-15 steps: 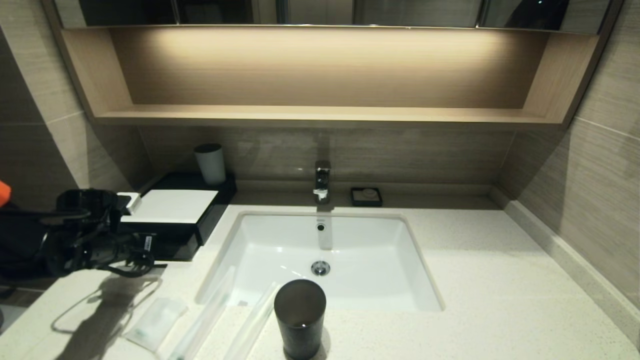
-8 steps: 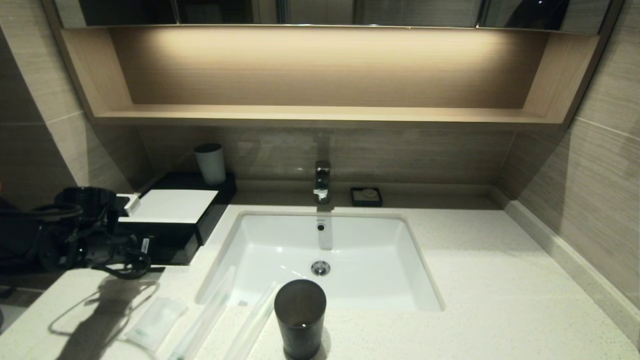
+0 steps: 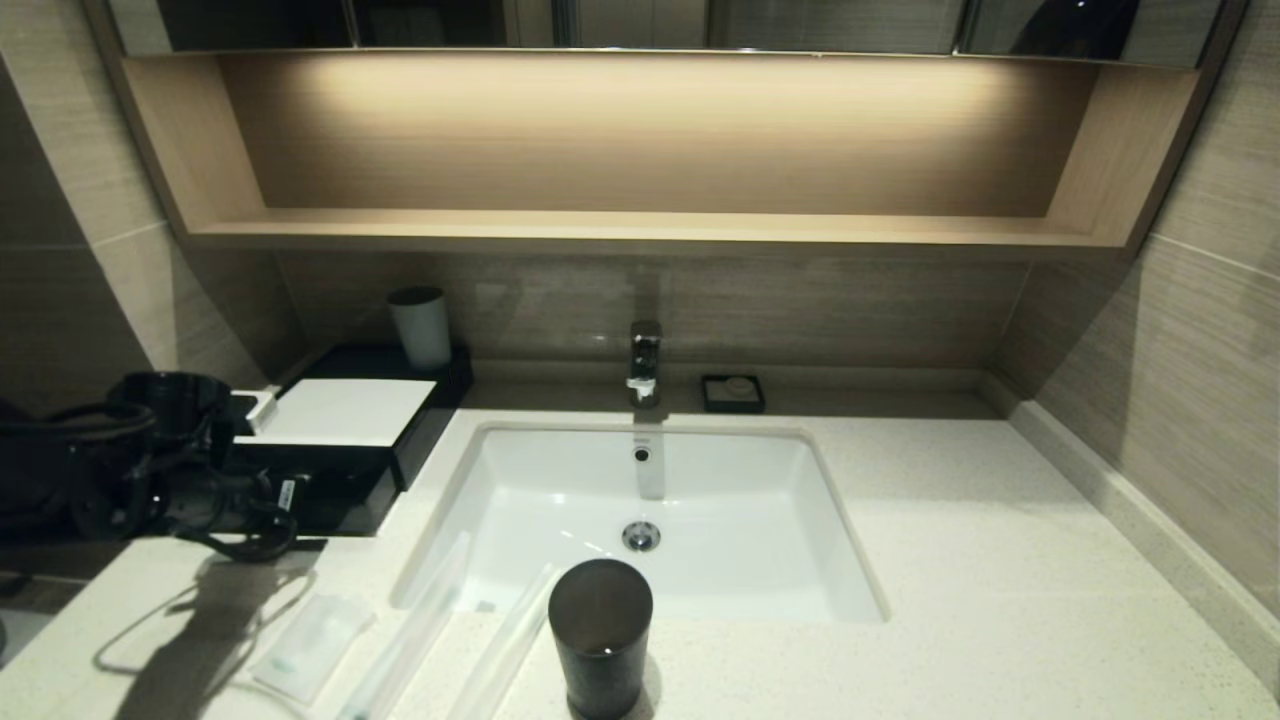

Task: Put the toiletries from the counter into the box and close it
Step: Open the drawer

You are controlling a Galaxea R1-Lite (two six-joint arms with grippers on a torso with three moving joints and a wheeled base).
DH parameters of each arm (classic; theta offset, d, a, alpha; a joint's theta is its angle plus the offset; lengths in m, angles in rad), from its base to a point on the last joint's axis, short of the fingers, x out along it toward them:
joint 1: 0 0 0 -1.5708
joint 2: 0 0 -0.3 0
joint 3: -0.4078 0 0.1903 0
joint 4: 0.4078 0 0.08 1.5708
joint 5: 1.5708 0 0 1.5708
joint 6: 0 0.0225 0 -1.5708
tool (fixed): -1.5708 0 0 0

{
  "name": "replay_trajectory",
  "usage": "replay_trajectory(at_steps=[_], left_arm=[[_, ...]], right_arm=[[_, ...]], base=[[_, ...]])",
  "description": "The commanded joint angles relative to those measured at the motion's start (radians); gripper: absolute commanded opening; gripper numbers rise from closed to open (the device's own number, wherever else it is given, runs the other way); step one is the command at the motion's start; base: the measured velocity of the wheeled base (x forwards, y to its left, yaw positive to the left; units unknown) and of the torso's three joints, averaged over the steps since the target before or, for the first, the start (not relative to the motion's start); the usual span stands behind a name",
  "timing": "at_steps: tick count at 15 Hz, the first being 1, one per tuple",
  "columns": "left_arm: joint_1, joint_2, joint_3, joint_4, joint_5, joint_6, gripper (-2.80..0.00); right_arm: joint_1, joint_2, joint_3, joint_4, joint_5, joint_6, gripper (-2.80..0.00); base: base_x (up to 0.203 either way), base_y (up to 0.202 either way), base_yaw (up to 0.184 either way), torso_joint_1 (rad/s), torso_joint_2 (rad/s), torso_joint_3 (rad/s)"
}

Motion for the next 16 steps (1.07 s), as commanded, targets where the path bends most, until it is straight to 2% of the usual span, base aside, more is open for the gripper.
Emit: replay_trajectory(at_steps=[1,16], left_arm=[[0.001,-0.011,-0.011,0.021,0.0,0.001,-2.8],[0.001,-0.06,-0.053,0.202,0.004,0.003,-2.8]], right_arm=[[0.0,0.0,0.002,0.0,0.0,0.0,-2.8],[0.0,0.0,0.002,0.0,0.0,0.0,-2.8]], base=[[0.0,0.0,0.0,0.0,0.0,0.0],[0.0,0.0,0.0,0.0,0.0,0.0]])
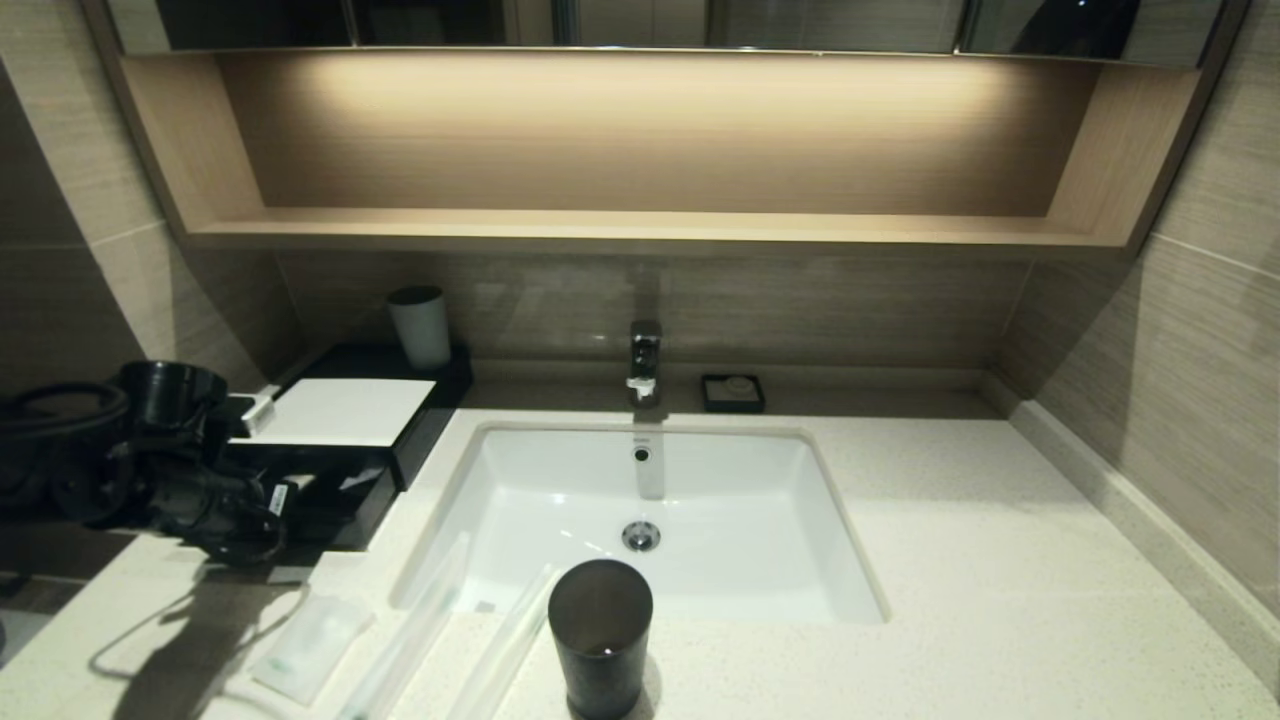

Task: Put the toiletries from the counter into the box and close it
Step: Open the drawer

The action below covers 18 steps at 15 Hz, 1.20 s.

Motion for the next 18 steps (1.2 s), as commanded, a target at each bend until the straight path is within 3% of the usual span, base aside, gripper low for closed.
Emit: replay_trajectory(at_steps=[1,18], left_arm=[[0.001,-0.011,-0.003,0.013,0.002,0.001,-2.8],[0.001,-0.059,-0.068,0.267,0.008,0.01,-2.8]], right_arm=[[0.0,0.0,0.002,0.0,0.0,-0.001,-2.8],[0.0,0.0,0.002,0.0,0.0,-0.001,-2.8]], base=[[0.0,0.0,0.0,0.0,0.0,0.0],[0.0,0.0,0.0,0.0,0.0,0.0]])
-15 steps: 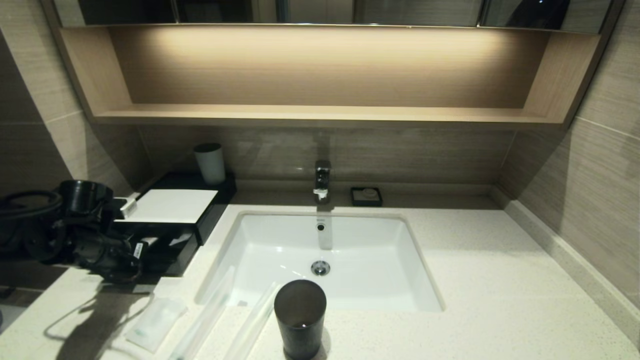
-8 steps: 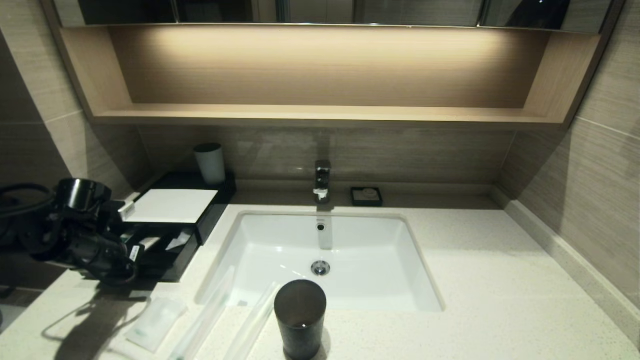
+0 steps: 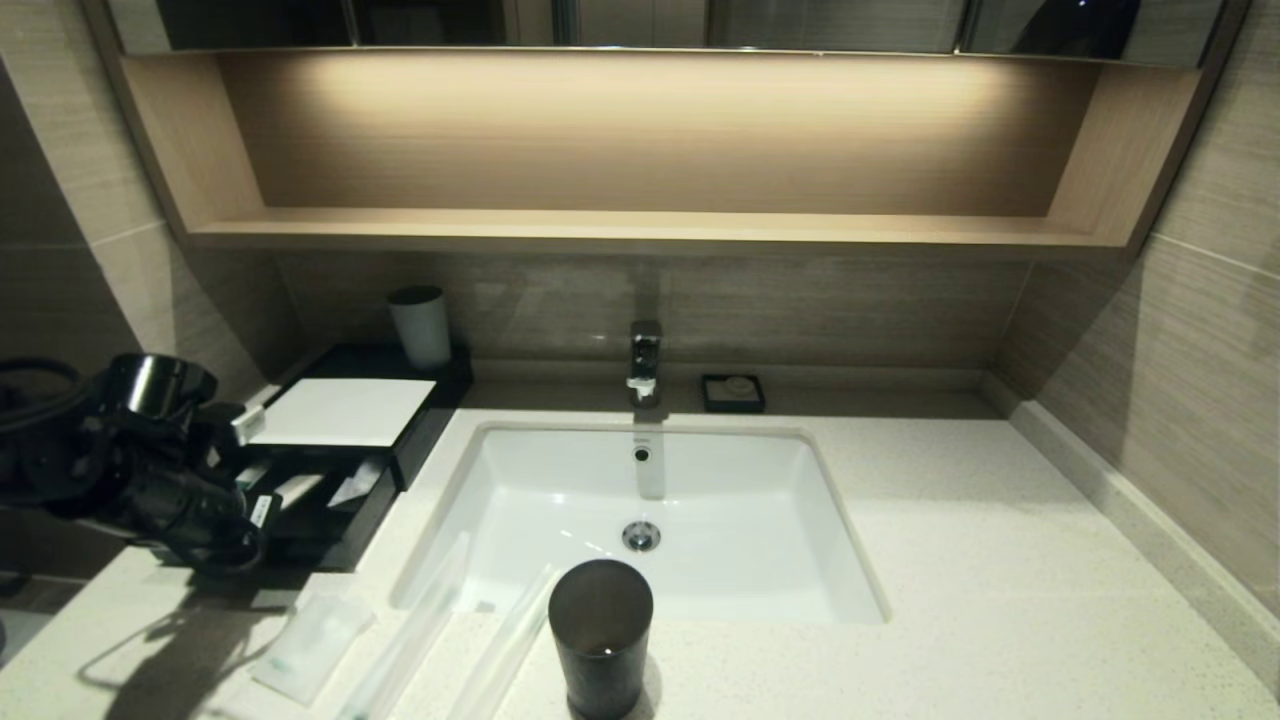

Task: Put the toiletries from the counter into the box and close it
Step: Open the drawer

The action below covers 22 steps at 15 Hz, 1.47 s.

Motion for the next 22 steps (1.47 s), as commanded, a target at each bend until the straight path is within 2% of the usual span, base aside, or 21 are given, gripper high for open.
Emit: replay_trajectory(at_steps=[1,12,22], left_arm=[[0.001,-0.005,-0.014,0.03,0.0,0.002,-2.8],[0.001,-0.073,-0.04,0.102,0.0,-0.005,-2.8],[0.002,-0.289,-0.023,0.102,-0.021,-0.041,-2.8]], right_arm=[[0.0,0.0,0.002,0.0,0.0,-0.001,-2.8],[0.0,0.0,0.002,0.0,0.0,-0.001,-2.8],[0.0,0.0,0.002,0.0,0.0,-0.001,-2.8]], base=[[0.0,0.0,0.0,0.0,0.0,0.0],[0.0,0.0,0.0,0.0,0.0,0.0],[0.0,0.0,0.0,0.0,0.0,0.0]])
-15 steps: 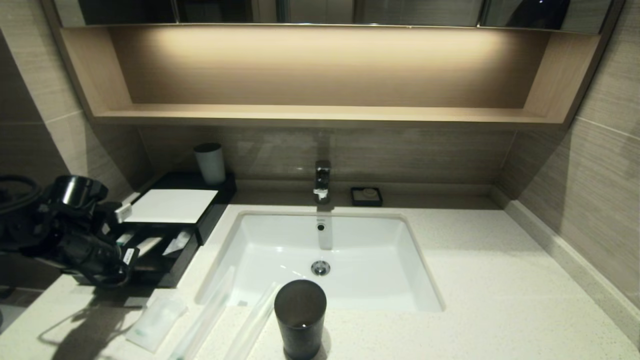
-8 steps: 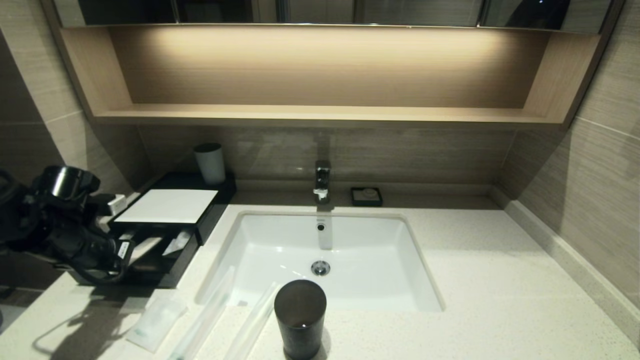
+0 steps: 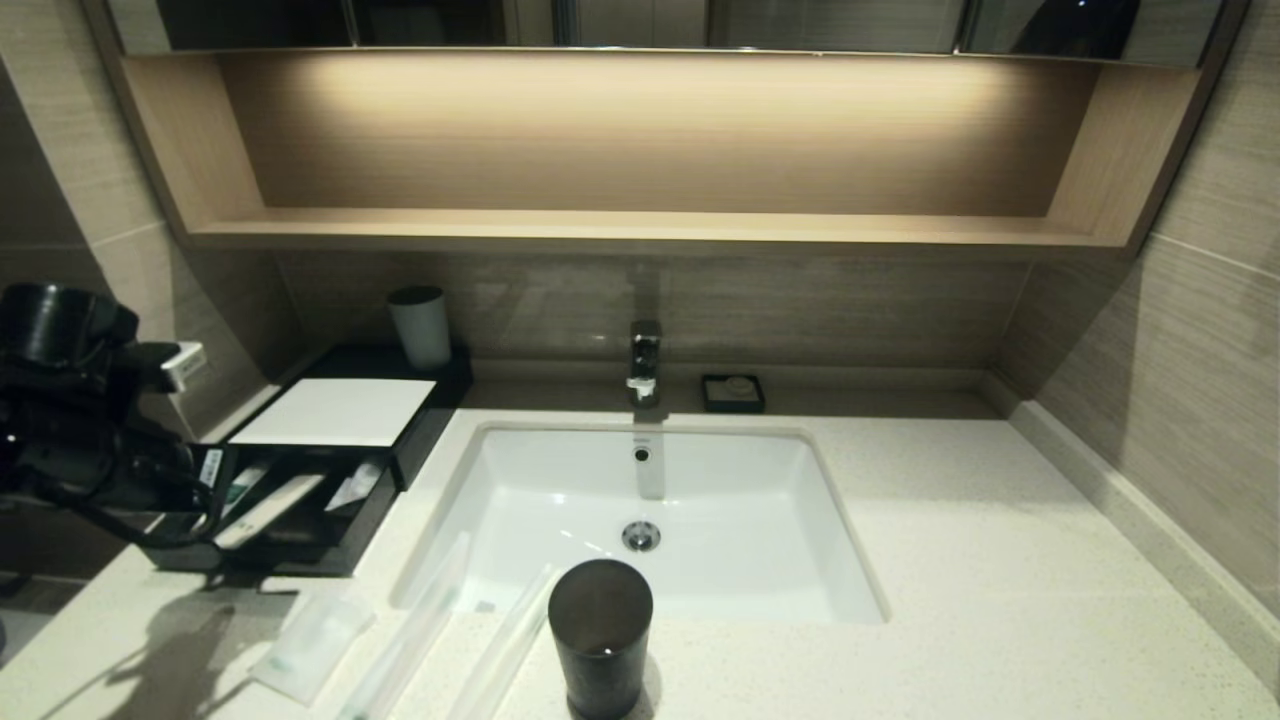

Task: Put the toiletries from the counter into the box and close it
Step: Open the drawer

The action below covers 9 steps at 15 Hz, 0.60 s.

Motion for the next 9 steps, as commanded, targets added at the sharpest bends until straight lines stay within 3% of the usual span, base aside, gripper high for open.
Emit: replay_trajectory(at_steps=[1,6,9], left_arm=[[0.0,-0.079,0.007,0.0,-0.041,-0.01,-2.8],[-0.002,-0.163,0.03,0.043,-0.234,-0.032,-2.8],[-0.011,-0.238,0.043,0.159,-0.342,-0.01,-2.8]], right_arm=[[0.0,0.0,0.002,0.0,0.0,-0.002,-2.8],[0.0,0.0,0.002,0.0,0.0,0.0,-2.8],[0.0,0.0,0.002,0.0,0.0,0.0,-2.8]], base=[[0.0,0.0,0.0,0.0,0.0,0.0],[0.0,0.0,0.0,0.0,0.0,0.0],[0.0,0.0,0.0,0.0,0.0,0.0]])
